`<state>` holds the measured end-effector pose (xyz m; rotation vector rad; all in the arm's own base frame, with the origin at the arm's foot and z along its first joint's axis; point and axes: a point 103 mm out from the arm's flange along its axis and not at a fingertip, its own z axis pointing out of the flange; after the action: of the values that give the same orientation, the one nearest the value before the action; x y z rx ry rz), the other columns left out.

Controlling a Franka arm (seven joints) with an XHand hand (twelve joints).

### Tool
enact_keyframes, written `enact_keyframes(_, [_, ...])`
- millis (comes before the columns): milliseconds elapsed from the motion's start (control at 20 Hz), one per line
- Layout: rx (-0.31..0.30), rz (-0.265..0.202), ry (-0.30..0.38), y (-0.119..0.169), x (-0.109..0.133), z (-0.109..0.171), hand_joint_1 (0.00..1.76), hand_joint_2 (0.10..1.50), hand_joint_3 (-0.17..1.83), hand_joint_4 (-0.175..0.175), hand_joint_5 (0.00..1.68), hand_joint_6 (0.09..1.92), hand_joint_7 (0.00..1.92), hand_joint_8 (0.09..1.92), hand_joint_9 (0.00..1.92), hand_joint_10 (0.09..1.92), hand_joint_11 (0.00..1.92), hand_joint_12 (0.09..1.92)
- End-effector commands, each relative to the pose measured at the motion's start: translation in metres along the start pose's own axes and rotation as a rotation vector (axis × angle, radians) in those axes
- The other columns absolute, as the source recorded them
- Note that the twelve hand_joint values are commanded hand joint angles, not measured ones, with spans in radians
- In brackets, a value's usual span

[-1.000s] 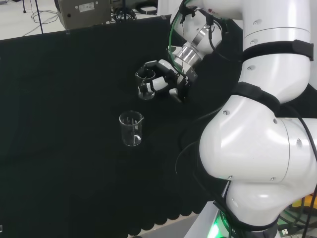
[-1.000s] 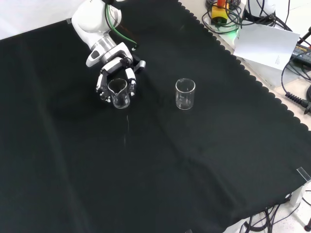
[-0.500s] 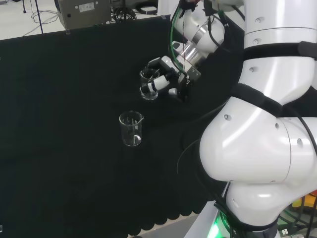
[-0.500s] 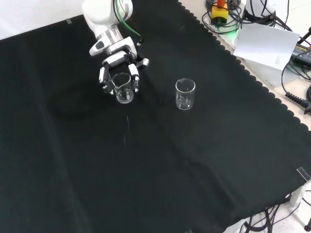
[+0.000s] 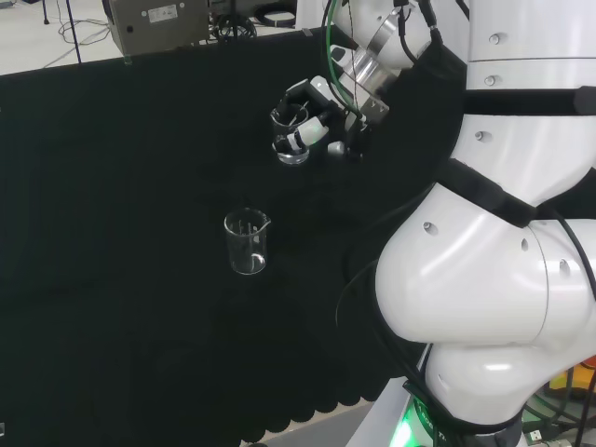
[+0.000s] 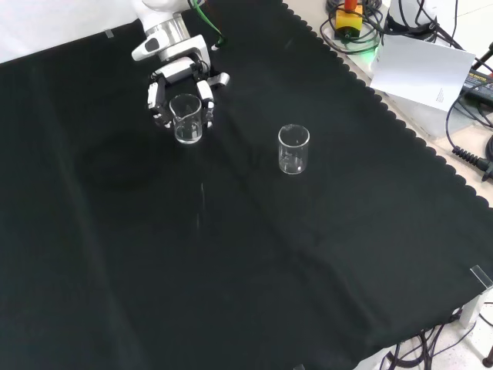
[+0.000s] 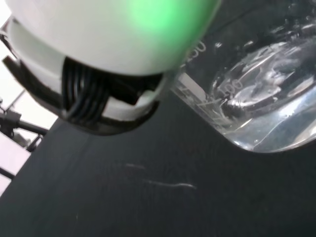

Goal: Pick up the beaker on the right.

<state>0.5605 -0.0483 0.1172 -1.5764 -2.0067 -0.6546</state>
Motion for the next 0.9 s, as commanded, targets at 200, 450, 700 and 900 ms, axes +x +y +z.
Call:
enact_keyframes(200, [0.126,-0.014,-0.114,-0.012,0.015,-0.043,1.46,0.35,1.11,-0.175,1.27,0.91,1.27,0.91,1.77,0.09,1.31,0.66])
enact_keyframes(450, [0.186,-0.013,-0.156,-0.026,0.028,-0.054,1.46,0.34,1.12,-0.175,1.27,0.91,1.28,0.91,1.77,0.09,1.32,0.66])
enact_keyframes(700, [0.237,0.013,-0.128,-0.044,0.04,-0.061,1.46,0.33,1.14,-0.175,1.27,0.92,1.28,0.91,1.79,0.09,1.33,0.65])
enact_keyframes(900, [0.259,0.012,-0.155,-0.058,0.053,-0.067,1.46,0.33,1.14,-0.175,1.26,0.92,1.28,0.91,1.79,0.09,1.32,0.65])
